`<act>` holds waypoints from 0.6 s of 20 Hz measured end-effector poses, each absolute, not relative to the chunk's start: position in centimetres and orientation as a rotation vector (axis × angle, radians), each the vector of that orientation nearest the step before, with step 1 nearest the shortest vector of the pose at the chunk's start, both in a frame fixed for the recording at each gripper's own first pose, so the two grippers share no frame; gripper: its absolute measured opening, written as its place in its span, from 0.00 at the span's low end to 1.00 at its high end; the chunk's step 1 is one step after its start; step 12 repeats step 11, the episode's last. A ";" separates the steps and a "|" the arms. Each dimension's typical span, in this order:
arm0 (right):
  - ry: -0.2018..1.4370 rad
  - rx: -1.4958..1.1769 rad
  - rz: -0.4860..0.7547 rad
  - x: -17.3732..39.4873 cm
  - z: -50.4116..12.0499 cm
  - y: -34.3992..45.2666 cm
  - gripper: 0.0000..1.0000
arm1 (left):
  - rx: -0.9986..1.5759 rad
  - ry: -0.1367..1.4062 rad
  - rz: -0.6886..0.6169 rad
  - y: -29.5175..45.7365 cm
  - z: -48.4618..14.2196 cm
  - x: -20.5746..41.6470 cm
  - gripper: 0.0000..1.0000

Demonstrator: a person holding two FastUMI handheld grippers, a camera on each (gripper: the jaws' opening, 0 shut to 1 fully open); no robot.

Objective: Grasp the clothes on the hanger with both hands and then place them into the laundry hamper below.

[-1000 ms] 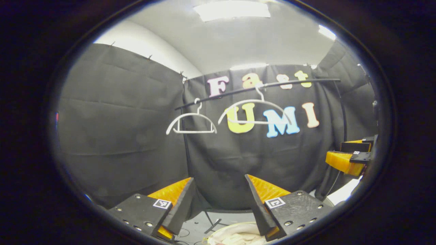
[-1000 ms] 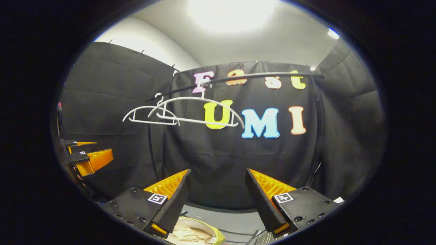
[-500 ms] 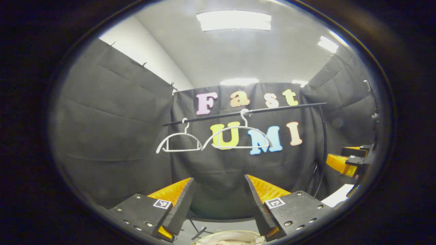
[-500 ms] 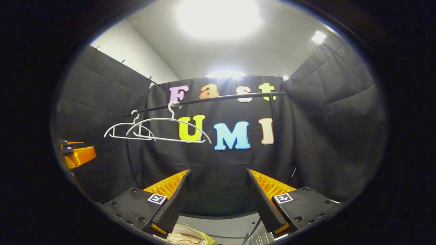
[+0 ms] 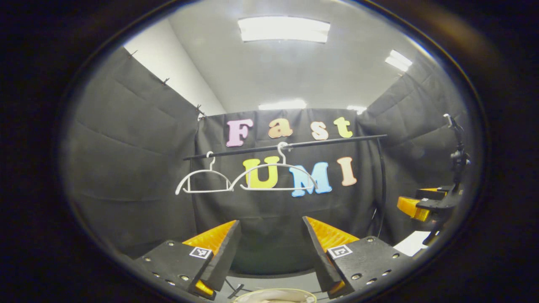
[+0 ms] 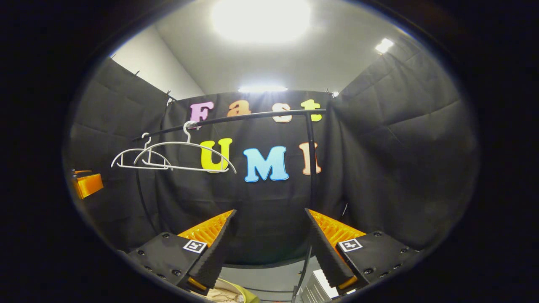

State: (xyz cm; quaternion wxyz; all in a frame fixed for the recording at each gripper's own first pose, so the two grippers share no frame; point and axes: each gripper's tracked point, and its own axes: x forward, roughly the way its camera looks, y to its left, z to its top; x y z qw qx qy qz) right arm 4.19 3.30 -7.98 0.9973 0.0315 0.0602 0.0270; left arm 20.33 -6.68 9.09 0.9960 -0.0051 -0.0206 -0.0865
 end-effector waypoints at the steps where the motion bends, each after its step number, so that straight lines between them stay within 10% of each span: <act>1: 0.121 0.063 0.053 4.2 -8.0 3.4 0.92 | -0.008 -0.042 -0.173 -6.7 9.1 20.4 0.84; 12: 0.110 0.061 0.061 5.0 -7.5 3.6 0.98 | -0.009 -0.035 -0.131 -5.7 8.6 21.5 0.84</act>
